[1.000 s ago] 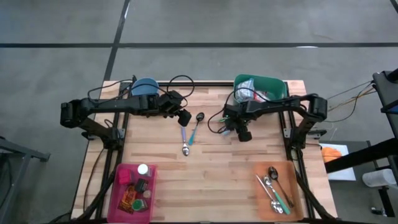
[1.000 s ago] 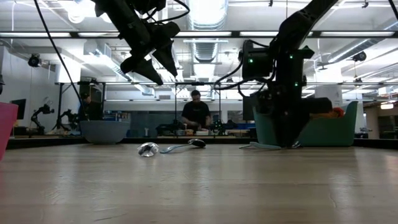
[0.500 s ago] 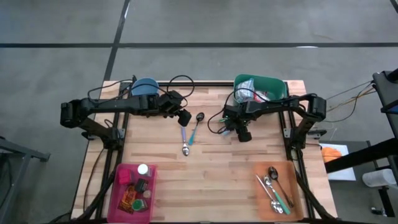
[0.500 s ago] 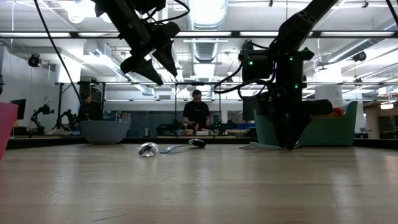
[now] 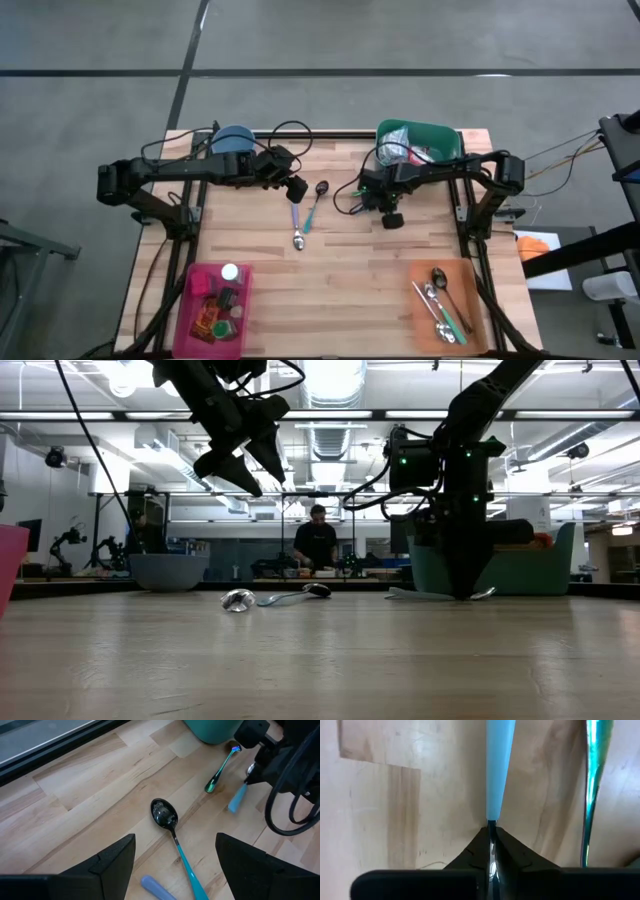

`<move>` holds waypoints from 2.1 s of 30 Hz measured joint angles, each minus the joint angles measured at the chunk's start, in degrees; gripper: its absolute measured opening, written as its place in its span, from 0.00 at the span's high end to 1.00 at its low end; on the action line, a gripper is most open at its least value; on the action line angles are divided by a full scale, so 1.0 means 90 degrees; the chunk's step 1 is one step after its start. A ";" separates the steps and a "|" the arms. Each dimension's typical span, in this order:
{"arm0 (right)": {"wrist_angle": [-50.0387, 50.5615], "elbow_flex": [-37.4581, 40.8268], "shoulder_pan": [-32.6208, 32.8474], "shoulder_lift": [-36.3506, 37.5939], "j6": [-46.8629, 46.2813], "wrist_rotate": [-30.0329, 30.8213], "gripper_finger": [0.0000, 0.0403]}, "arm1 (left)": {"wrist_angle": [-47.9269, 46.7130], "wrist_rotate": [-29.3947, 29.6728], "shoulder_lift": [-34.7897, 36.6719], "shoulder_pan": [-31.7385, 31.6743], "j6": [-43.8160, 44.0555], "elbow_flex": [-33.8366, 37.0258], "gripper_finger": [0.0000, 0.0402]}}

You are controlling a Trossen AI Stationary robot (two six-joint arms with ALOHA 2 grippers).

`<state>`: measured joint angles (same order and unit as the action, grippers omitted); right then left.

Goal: Pick & Place Food Item
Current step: Put the light blue spoon into the orange bin

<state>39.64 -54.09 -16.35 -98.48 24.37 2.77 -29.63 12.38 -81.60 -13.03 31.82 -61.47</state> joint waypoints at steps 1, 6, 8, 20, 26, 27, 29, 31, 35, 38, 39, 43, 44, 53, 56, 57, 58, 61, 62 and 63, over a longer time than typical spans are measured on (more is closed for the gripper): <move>-0.0004 -0.0001 -0.0002 0.0000 -0.0074 0.0003 0.97 | 0.0000 0.0000 0.0000 0.0001 -0.0001 0.0000 0.30; 0.0005 -0.0001 -0.0004 0.0000 -0.0284 0.0024 0.97 | 0.0000 0.0000 0.0000 0.0000 0.0000 -0.0002 0.30; 0.0007 -0.0001 -0.0004 0.0001 -0.0326 0.0024 0.97 | -0.0001 0.0000 0.0000 0.0000 0.0001 0.0000 0.30; 0.0177 -0.0211 0.0220 0.0084 -0.0546 -0.0027 0.97 | 0.0000 0.0000 0.0000 0.0001 -0.0001 0.0000 0.30; 0.0504 -0.0608 0.0419 0.0164 -0.0649 -0.0027 0.97 | 0.0000 0.0000 0.0000 0.0001 -0.0001 0.0000 0.30; 0.0590 -0.0703 0.0440 0.0189 -0.0749 -0.0027 0.97 | -0.0001 0.0000 0.0000 0.0001 -0.0001 -0.0001 0.30; 0.0773 -0.0878 0.0497 0.0245 -0.0944 -0.0028 0.97 | -0.0002 0.0000 0.0000 0.0000 -0.0001 0.0000 0.30; 0.0901 -0.1018 0.0548 0.0316 -0.1028 -0.0029 0.97 | -0.0002 0.0000 0.0000 0.0001 -0.0001 0.0000 0.30; 0.1113 -0.1278 0.0664 0.0362 -0.1197 -0.0144 0.97 | -0.0002 0.0000 0.0000 0.0001 0.0000 0.0000 0.30; 0.1247 -0.1415 0.0710 0.0364 -0.1306 -0.0195 0.97 | -0.0002 0.0000 0.0000 0.0001 0.0001 0.0000 0.30; 0.1293 -0.1424 0.0713 0.0364 -0.1308 -0.0199 0.97 | -0.0002 0.0000 0.0000 0.0000 0.0000 0.0000 0.30; 0.1267 -0.1353 0.0708 0.0359 -0.1337 -0.0197 0.97 | -0.0001 0.0000 0.0000 0.0001 -0.0001 -0.0001 0.30; 0.1272 -0.1313 0.0710 0.0359 -0.1346 -0.0197 0.97 | -0.0002 0.0000 0.0000 0.0001 0.0001 0.0000 0.30; 0.1113 -0.0975 0.0747 0.0352 -0.1721 -0.0195 0.97 | -0.0002 0.0000 0.0000 -0.0001 -0.0001 0.0000 0.30; 0.0993 -0.0800 0.0747 0.0352 -0.2061 -0.0195 0.97 | -0.0001 0.0000 0.0000 0.0001 0.0001 0.0000 0.30; 0.0952 -0.0745 0.0747 0.0352 -0.2185 -0.0192 0.97 | -0.0001 0.0000 0.0000 0.0000 -0.0001 0.0000 0.30; 0.0897 -0.0697 0.0747 0.0352 -0.2303 -0.0192 0.97 | 0.0000 0.0000 0.0000 0.0001 0.0001 0.0000 0.30; 0.0773 -0.0549 0.0744 0.0352 -0.2471 -0.0190 0.97 | 0.0000 0.0000 0.0000 -0.0001 0.0001 -0.0002 0.30; 0.0732 -0.0516 0.0744 0.0352 -0.2498 -0.0192 0.97 | -0.0002 0.0000 0.0000 0.0001 -0.0001 0.0000 0.30; 0.0686 -0.0490 0.0744 0.0352 -0.2502 -0.0192 0.97 | -0.0002 0.0000 0.0000 0.0000 -0.0001 0.0000 0.30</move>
<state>45.82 -58.51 -9.65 -95.31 1.85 1.04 -29.65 12.38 -81.60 -13.03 31.81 -61.47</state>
